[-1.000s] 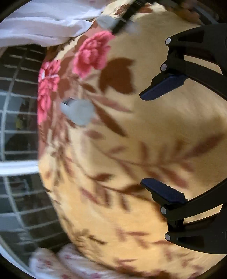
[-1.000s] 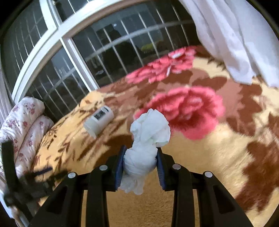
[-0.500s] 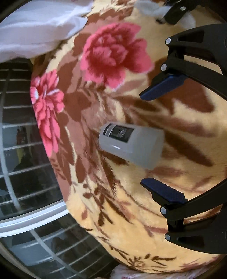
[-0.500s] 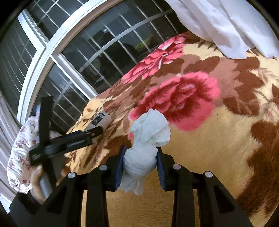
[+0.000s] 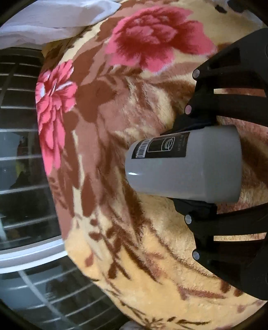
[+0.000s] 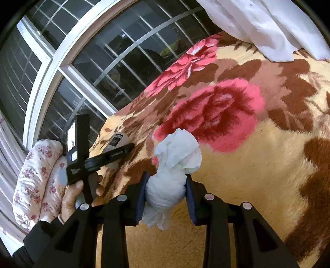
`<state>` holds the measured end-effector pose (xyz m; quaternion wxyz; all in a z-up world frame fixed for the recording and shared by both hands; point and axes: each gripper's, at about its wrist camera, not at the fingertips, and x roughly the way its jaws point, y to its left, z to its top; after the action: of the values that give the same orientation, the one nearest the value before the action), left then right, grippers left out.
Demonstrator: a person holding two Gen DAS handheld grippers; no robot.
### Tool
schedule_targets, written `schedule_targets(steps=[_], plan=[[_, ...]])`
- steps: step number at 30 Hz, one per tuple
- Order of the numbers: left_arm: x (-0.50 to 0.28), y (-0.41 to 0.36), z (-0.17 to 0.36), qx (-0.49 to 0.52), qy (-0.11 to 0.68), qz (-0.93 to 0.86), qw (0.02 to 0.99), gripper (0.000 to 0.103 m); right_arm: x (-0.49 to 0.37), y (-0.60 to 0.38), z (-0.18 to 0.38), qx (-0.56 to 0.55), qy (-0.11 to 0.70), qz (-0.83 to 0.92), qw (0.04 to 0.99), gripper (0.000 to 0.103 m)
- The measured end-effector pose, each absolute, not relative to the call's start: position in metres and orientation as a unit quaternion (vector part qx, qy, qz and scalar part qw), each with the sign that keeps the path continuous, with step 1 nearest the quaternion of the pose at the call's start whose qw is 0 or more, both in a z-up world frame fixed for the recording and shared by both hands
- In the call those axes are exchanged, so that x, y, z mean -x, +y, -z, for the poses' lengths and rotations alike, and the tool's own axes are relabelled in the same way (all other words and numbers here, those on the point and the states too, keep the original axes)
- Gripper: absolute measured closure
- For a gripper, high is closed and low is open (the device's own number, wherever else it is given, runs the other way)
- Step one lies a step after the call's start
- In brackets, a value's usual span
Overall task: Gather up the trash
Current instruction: 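Grasp the white cloth with the right gripper while the left grasps the grey cylinder, then lower the grey cylinder and white cloth into the orange bucket and open both grippers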
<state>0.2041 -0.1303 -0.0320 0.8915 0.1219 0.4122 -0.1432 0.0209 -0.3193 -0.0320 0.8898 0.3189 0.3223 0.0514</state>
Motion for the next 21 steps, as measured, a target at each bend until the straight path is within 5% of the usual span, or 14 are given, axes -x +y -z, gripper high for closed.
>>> schedule_targets(steps=[21], plan=[[-0.029, -0.055, -0.051, -0.082, 0.341, 0.069, 0.934, 0.056, -0.020, -0.323, 0.035, -0.340, 0.324, -0.053, 0.881, 0.070]])
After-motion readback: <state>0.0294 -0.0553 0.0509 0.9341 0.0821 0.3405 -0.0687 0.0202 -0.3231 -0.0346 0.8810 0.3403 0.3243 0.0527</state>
